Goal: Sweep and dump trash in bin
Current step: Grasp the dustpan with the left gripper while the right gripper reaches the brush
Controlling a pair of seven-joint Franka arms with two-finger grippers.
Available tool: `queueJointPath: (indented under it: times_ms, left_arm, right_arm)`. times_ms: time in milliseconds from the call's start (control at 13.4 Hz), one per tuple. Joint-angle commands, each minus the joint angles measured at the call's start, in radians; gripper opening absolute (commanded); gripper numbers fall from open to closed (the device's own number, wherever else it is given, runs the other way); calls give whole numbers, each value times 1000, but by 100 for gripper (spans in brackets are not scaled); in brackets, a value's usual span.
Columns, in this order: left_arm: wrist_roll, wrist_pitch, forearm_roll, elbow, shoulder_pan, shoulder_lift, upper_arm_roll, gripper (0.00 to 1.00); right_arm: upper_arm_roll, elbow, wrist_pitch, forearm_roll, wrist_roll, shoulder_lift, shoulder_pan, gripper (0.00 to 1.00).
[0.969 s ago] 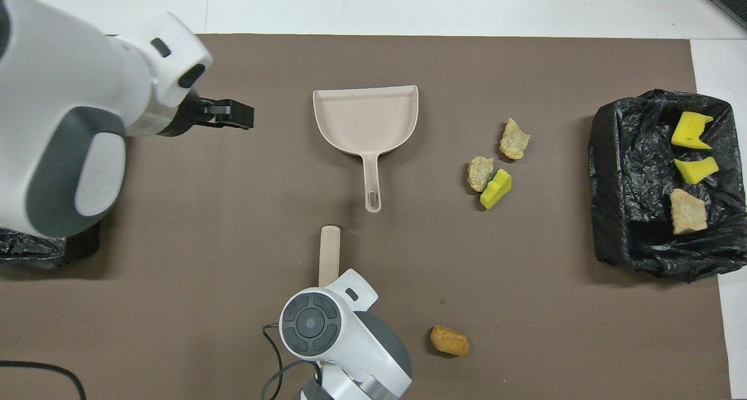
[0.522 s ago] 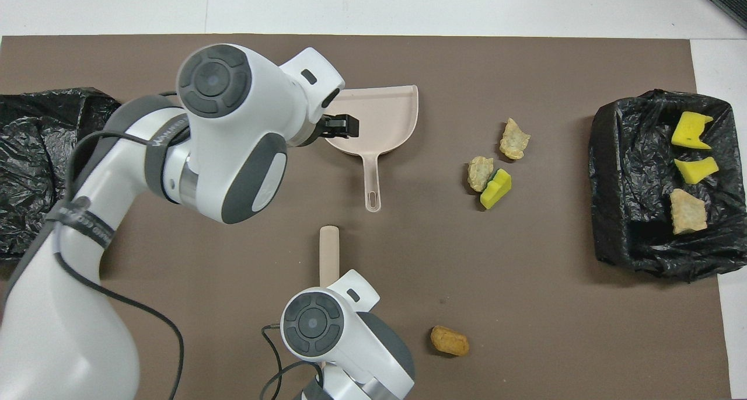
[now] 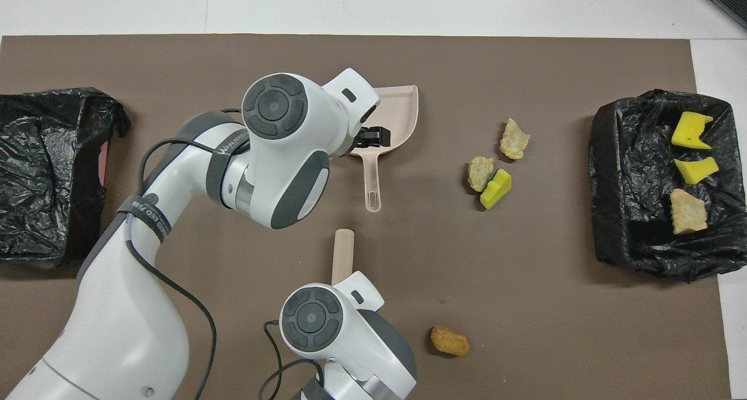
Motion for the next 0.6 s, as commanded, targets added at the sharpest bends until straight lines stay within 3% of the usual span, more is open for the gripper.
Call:
queueJointPath:
  times_ms: [0, 224, 373, 522]
  left_arm:
    - [-39, 27, 10, -10, -36, 39, 17, 100]
    - [-35, 27, 19, -65, -38, 30, 17, 100]
    - [-35, 22, 39, -71, -39, 22, 17, 100]
    - [-36, -31, 42, -56, -38, 20, 18, 64]
  right_arm:
    - [-4, -18, -115, 14, 32, -88, -14, 0]
    - [-7, -33, -270, -35, 28, -181, -66, 0]
    - [-7, -118, -300, -70, 25, -266, -102, 0]
    - [-5, -229, -300, -126, 20, -367, -146, 0]
